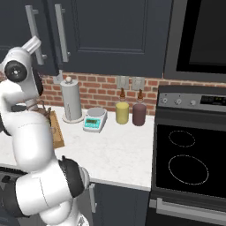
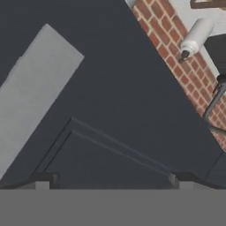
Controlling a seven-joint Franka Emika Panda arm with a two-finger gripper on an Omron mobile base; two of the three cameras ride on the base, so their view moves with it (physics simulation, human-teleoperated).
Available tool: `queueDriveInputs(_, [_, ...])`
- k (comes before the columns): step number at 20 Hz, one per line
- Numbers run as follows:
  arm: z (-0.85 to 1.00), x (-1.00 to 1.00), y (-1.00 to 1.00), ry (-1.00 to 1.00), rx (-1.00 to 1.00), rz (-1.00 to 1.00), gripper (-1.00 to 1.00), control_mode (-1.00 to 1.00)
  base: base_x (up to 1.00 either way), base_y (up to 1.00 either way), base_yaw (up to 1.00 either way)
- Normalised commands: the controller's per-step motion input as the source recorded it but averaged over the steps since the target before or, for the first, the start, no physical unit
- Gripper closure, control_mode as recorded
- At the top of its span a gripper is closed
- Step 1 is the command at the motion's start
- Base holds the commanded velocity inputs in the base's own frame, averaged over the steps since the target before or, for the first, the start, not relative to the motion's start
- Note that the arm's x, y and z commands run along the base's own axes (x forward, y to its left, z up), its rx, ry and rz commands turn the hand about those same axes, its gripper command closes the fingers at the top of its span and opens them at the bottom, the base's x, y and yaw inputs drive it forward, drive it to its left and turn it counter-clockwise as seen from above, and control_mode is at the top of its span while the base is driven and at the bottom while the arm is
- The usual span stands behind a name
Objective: Pick the kettle from the counter and place it on the tray. Then pick the mug from the cabinet and place it on the tray. Then close the cabinet doors.
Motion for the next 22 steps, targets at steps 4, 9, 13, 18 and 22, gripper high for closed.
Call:
queueDriveInputs(4, [0.22, 0.61, -0.08, 0.03, 0.09, 0.18, -1.00, -1.00, 0.00, 0.00, 0.00])
queueDriveInputs(9, [0.17, 0.57, 0.00, 0.05, 0.04, 0.08, -1.00, -1.00, 0.00, 0.00, 0.00])
queueDriveInputs(13, [0.04, 0.54, 0.03, 0.05, 0.00, 0.00, -1.00, -1.00, 0.00, 0.00, 0.00])
queueDriveInputs(18, [0.00, 0.60, 0.15, 0.07, 0.00, -0.03, -1.00, -1.00, 0.00, 0.00, 0.00])
queueDriveInputs(22, [0.00, 0.64, 0.16, 0.11, 0.00, -0.06, -1.00, -1.00, 0.00, 0.00, 0.00])
